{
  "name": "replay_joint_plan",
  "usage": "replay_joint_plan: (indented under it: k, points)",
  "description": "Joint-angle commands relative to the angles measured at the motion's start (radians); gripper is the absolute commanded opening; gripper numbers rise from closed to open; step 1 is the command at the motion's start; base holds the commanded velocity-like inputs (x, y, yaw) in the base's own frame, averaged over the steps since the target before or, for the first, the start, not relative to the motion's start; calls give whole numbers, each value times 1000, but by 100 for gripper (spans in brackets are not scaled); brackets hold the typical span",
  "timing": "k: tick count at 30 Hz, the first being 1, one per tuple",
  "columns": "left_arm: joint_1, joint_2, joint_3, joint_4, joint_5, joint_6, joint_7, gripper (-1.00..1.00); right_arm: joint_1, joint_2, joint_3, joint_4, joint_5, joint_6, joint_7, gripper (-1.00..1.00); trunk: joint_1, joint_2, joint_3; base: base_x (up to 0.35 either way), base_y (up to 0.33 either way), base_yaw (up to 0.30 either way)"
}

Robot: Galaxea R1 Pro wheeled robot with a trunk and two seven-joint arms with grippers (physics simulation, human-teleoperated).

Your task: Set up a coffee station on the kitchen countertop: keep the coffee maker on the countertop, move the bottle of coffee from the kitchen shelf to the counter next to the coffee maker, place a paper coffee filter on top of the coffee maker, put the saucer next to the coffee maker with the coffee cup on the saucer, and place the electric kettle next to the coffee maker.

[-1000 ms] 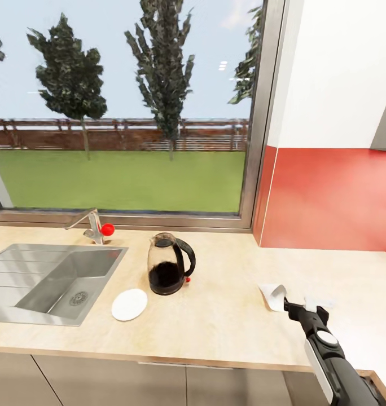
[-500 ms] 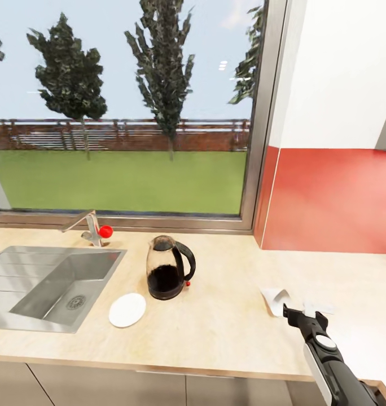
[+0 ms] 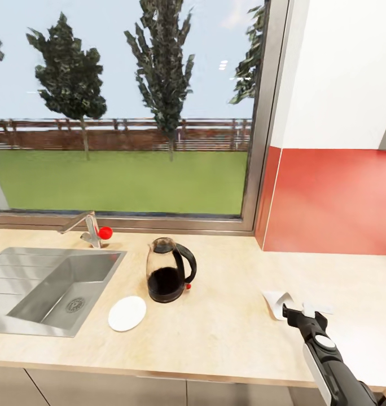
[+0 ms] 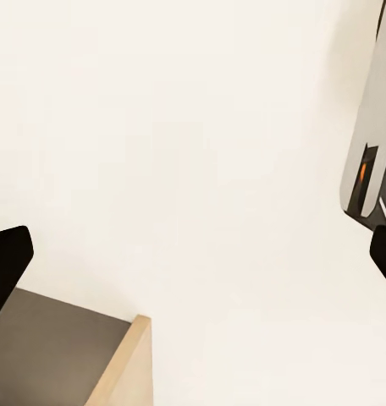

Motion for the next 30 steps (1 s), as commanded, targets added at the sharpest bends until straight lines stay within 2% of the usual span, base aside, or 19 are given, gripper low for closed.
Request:
replay_joint_plan:
  k: [1, 5, 11, 22, 24, 28, 30]
  points:
    - [-1, 0, 0, 2, 0, 1, 2, 100, 0, 0, 1, -1, -8, 4, -5, 100, 0, -1, 0, 7, 5, 0]
    - [-1, 0, 0, 2, 0, 1, 2, 100, 0, 1, 4, -1, -8, 4, -5, 100, 0, -1, 0, 3, 2, 0]
    - [-1, 0, 0, 2, 0, 1, 2, 100, 1, 3, 43, -1, -8, 4, -5, 100, 0, -1, 0, 0, 87, 0]
    - [-1, 0, 0, 2, 0, 1, 2, 100, 0, 3, 50, -6, -9, 4, -5, 100, 0, -1, 0, 0, 55, 0]
    - [11, -9, -1, 1, 0, 6, 4, 100, 0, 14, 62, -12, -5, -8, 7, 100, 0, -1, 0, 0, 0, 0]
    - [33, -10, -1, 1, 0, 6, 2, 100, 1, 37, 82, -13, -6, -30, 18, 100, 0, -1, 0, 0, 0, 0]
    - [33, -10, -1, 1, 0, 7, -1, 100, 1, 48, 70, -13, -5, -19, 12, 100, 0, -1, 0, 40, 0, 0]
